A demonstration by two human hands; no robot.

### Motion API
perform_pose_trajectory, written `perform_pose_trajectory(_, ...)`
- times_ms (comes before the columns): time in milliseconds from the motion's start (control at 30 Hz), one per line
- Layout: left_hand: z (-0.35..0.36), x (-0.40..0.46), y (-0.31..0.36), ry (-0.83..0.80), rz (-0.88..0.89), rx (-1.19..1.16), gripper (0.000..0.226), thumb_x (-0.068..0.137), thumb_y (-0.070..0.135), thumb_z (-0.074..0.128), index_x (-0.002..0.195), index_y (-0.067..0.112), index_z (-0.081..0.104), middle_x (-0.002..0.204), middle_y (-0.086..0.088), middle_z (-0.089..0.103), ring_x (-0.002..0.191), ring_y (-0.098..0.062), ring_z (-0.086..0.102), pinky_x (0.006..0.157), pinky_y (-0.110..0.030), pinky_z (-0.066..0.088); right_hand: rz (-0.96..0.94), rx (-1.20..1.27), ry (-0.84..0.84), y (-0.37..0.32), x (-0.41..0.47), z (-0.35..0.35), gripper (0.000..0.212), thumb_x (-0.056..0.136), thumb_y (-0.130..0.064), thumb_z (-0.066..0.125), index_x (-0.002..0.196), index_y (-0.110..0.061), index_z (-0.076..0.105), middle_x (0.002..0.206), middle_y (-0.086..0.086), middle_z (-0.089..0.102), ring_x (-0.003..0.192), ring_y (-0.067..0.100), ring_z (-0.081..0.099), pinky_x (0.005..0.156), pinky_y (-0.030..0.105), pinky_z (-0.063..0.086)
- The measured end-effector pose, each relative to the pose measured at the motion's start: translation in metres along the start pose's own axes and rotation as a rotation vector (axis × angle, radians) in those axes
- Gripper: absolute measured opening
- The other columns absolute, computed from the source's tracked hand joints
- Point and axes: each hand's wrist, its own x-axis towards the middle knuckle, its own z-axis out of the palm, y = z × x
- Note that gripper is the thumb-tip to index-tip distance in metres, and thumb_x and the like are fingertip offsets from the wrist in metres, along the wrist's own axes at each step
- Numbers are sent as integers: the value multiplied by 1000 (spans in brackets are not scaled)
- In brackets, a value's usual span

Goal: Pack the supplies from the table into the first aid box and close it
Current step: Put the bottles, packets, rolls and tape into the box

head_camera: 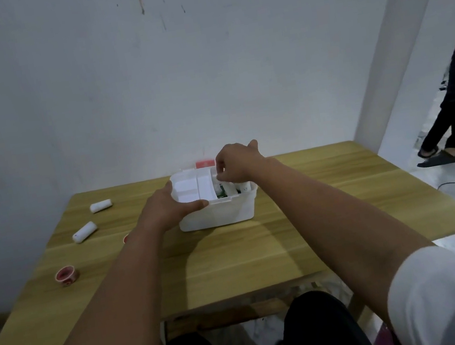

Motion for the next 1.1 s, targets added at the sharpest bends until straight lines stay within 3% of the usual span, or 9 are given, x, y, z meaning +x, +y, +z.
perform_pose_trajectory(333, -2, -5, 5, -20, -24, -12, 99, 67, 58, 87, 150, 25, 44, 140, -8, 56, 115, -30, 56, 87, -50, 59, -35, 338, 68, 39, -57, -16, 24, 76, -32, 85, 97, -29, 74, 94, -13, 73, 95, 10, 66, 91, 39, 40)
perform_pose_trajectory(500, -2, -6, 7, -23, -39, -21, 98, 66, 56, 88, 149, 25, 45, 137, -7, 57, 114, -30, 57, 83, -47, 60, -68, 197, 27, 32, -62, -1, 9, 84, -35, 78, 89, -28, 78, 92, -14, 74, 95, 12, 64, 95, 44, 38)
perform_pose_trajectory(667, -2, -7, 6, -24, -45, -18, 101, 65, 58, 87, 150, 25, 44, 139, -7, 56, 116, -31, 56, 80, -46, 61, -1, 316, 7, 41, -59, 6, 18, 91, -41, 68, 92, -30, 83, 97, -14, 76, 100, 13, 64, 97, 44, 41)
perform_pose_trajectory(767, -2, -5, 5, -27, -44, -14, 102, 64, 62, 87, 150, 27, 43, 141, -7, 56, 117, -31, 56, 87, -49, 59, 48, 612, 161, 52, -59, 14, 21, 89, -42, 69, 85, -26, 82, 85, -15, 77, 90, 10, 70, 89, 43, 56)
perform_pose_trajectory(900, -2, -4, 5, -25, -46, -27, 98, 66, 58, 87, 149, 26, 45, 141, -7, 56, 115, -28, 56, 87, -49, 59, 105, 836, 335, 64, -61, 21, 17, 89, -33, 77, 90, -17, 81, 86, -10, 78, 86, 10, 72, 84, 37, 60)
perform_pose_trajectory(1100, -3, -2, 4, -21, -46, -25, 100, 63, 60, 88, 148, 28, 46, 139, -4, 57, 109, -25, 56, 82, -46, 60, 127, 907, 242, 71, -66, 36, 17, 79, -26, 88, 79, -11, 80, 75, -7, 75, 62, 1, 59, 68, 26, 51)
